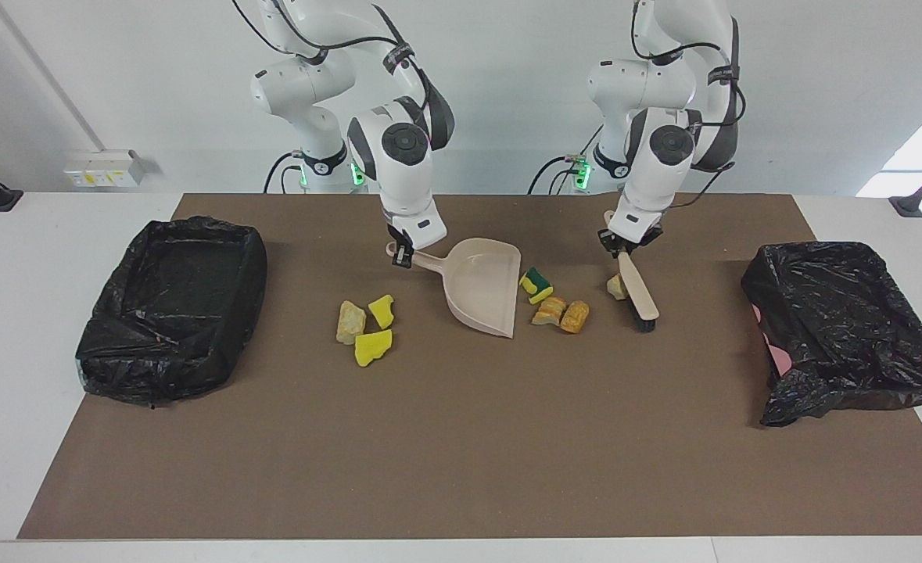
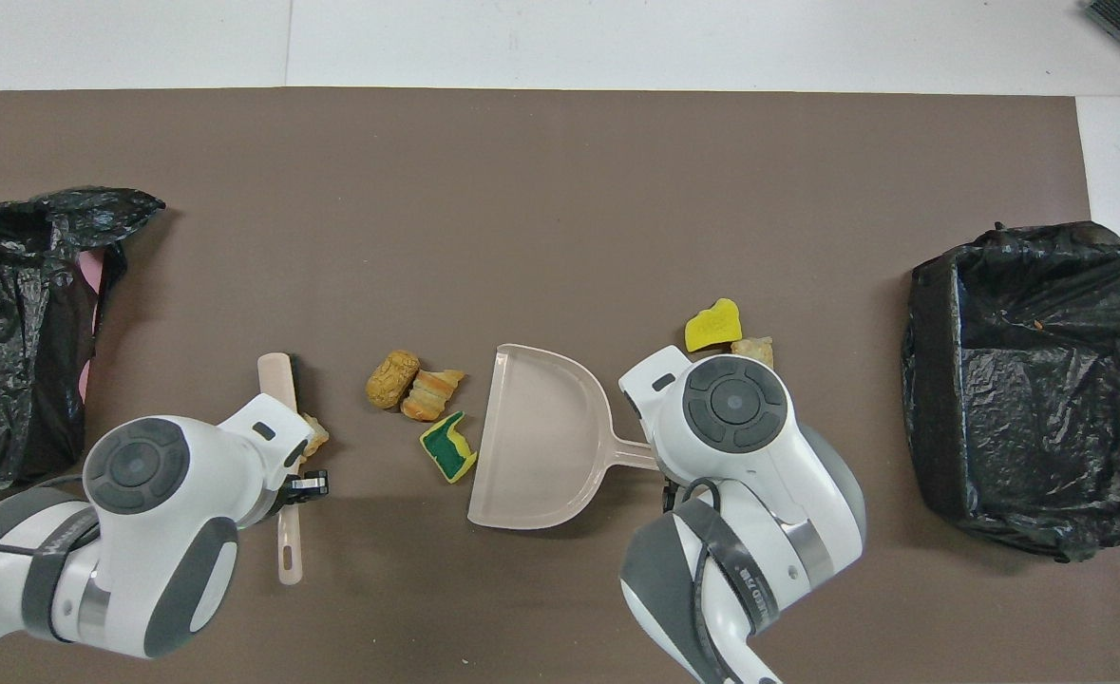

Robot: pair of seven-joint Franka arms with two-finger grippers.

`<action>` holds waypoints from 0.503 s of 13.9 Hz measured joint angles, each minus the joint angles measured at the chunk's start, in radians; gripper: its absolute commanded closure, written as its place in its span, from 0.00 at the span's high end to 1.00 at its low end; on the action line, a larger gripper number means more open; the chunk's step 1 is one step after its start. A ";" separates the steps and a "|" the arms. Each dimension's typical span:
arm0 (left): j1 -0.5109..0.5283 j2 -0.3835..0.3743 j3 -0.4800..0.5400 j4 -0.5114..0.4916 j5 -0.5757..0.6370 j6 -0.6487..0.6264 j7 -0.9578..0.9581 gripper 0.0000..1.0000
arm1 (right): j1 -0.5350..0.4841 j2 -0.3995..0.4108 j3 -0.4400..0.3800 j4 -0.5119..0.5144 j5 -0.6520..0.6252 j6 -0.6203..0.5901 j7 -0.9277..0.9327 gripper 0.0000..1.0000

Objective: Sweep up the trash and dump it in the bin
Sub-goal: 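Sweep bread toward the dustpan with the left gripper while the right gripper holds it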

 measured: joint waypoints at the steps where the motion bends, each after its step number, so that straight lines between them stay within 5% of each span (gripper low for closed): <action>1: -0.024 0.022 0.001 0.014 -0.006 0.013 -0.024 0.00 | 0.000 0.000 0.000 0.000 0.000 0.000 0.000 0.00; 7: -0.187 0.062 -0.001 0.072 -0.088 0.023 -0.037 0.00 | 0.000 0.000 0.000 0.000 0.000 0.000 0.000 0.00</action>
